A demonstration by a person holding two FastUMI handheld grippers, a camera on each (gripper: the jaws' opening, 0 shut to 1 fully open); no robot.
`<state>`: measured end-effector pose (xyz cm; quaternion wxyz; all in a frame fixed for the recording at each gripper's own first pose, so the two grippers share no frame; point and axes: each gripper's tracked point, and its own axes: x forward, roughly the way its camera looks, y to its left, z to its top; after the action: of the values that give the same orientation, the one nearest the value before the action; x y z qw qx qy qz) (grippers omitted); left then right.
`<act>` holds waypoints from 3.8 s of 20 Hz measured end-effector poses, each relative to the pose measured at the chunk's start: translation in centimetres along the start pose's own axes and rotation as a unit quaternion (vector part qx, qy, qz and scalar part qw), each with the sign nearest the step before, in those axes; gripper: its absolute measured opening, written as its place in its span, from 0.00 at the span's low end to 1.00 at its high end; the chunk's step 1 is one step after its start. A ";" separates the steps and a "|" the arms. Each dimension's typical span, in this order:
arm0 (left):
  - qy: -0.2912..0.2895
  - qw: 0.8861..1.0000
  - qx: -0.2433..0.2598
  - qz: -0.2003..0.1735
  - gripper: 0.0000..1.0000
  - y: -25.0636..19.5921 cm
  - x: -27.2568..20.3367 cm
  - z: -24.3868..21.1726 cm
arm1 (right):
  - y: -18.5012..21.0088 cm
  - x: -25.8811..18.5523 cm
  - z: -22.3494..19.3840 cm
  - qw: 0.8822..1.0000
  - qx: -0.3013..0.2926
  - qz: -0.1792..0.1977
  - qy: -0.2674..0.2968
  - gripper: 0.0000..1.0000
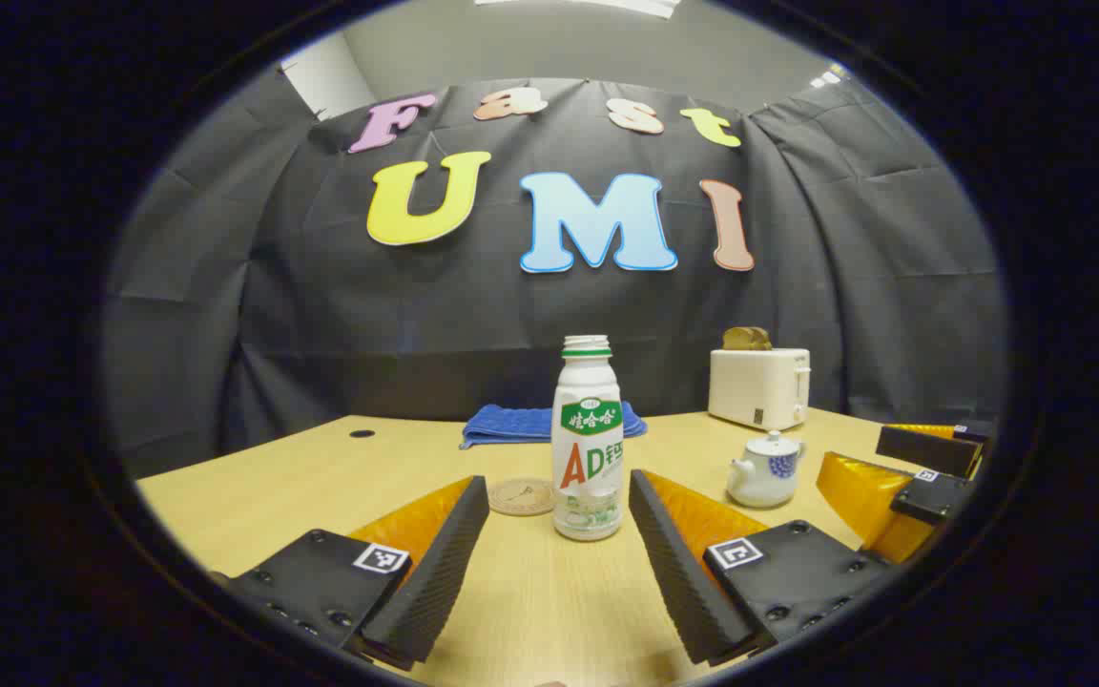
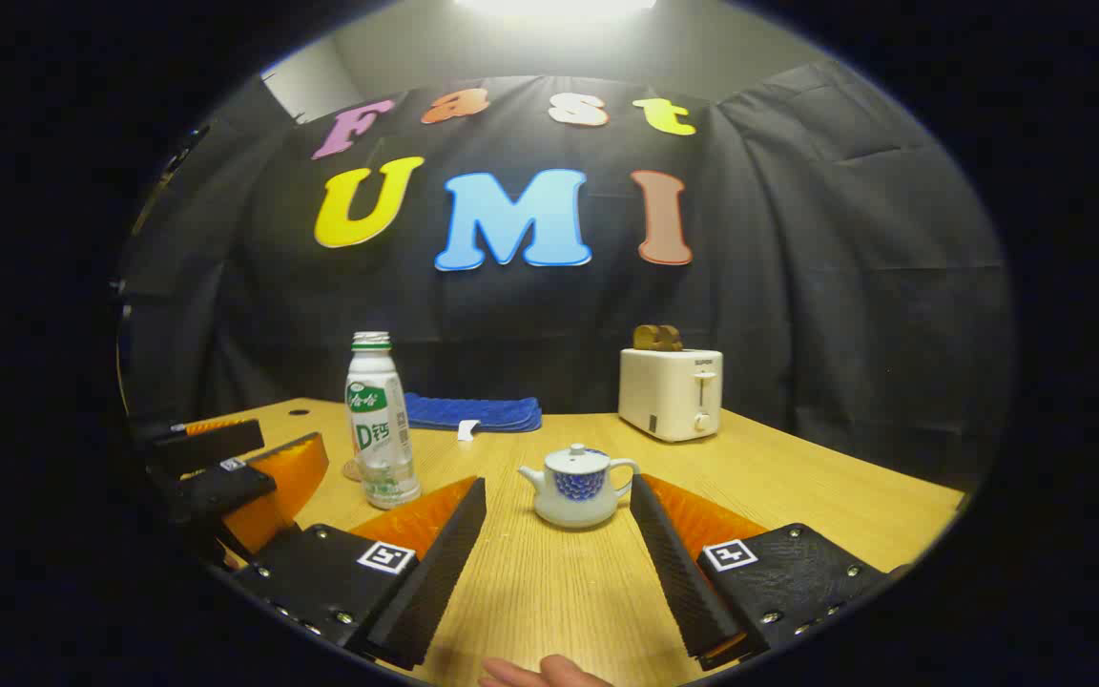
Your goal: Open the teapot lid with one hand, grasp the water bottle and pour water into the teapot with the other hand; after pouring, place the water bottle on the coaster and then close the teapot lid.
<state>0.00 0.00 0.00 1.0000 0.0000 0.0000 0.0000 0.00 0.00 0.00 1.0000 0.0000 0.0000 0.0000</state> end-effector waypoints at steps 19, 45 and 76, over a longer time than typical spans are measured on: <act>-0.001 1.000 0.001 0.022 1.00 1.2 -0.9 0.1 | -3.8 -0.4 -0.1 1.000 -0.001 -0.006 0.001 0.94; -0.006 1.000 -0.014 -0.024 1.00 -0.1 6.5 1.5 | -3.8 13.3 0.1 0.996 -0.039 -0.038 0.064 0.03; 0.022 0.997 0.057 -0.055 0.78 -3.6 11.6 2.2 | -2.9 5.1 4.2 1.000 -0.023 0.005 -0.013 0.03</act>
<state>11.64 -3.57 2.18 0.9966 0.0568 0.0225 -0.0546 5.08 -2.91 4.22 0.9996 -0.0233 -0.0132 0.0046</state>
